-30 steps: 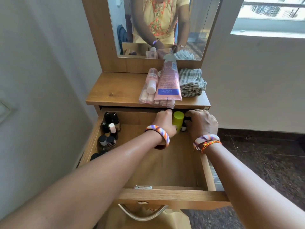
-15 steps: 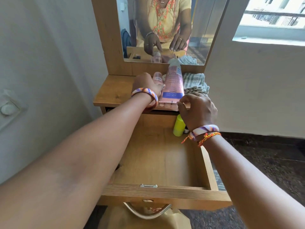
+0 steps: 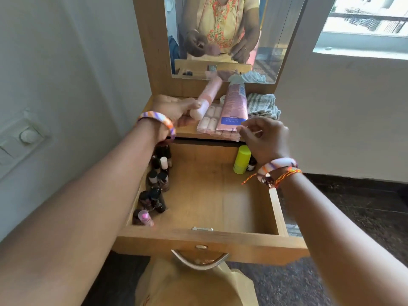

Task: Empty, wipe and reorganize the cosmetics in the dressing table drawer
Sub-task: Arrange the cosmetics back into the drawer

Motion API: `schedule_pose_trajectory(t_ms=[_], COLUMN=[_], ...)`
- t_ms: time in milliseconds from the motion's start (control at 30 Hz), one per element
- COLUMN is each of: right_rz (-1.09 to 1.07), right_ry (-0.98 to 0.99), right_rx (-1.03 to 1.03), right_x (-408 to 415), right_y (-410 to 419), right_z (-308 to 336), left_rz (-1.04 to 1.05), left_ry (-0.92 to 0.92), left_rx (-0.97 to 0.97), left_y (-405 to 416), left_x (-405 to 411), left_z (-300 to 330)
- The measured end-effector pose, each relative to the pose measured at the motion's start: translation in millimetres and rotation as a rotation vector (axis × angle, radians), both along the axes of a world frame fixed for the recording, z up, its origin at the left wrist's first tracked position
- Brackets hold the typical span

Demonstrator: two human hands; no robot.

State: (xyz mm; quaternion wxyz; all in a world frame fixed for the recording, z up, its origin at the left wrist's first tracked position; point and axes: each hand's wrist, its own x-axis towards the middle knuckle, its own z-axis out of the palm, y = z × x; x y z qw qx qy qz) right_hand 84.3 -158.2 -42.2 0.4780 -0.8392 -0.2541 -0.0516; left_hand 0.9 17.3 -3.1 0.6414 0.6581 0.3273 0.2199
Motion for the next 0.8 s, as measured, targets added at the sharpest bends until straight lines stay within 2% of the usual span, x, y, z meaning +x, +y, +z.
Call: schedule_pose_trajectory(t_ms=[100, 133, 200, 367, 433, 633, 800], right_rz=[0.208, 0.25, 0.272, 0.198, 0.143, 0.21, 0.204], right_ry=[0.476, 0.593, 0.67, 0.654, 0.588, 0.289, 0.102], right_rx=[0.257, 0.258, 0.159, -0.14, -0.245, -0.763, -1.018], right_x=[-14, -19, -25, -22, -17, -15, -25], right_y=[-5, -8, -17, -31, -32, -29, -23], right_z=[12, 14, 13, -8, -20, -46, -58], left_rz=[-0.264, -0.342, -0.464, -0.679, -0.717, -0.68, -0.678], left_ry=[0.084, 0.142, 0.258, 0.367, 0.401, 0.552, 0.622], left_rx=[-0.038, -0.024, 0.02, -0.113, -0.175, -0.24, -0.242], left_y=[-11, -15, -26, -72, -87, -121, -138], left_x=[-37, -44, -52, -49, -39, -12, -2], left_z=[-4, -10, -26, -62, -76, -109, -110])
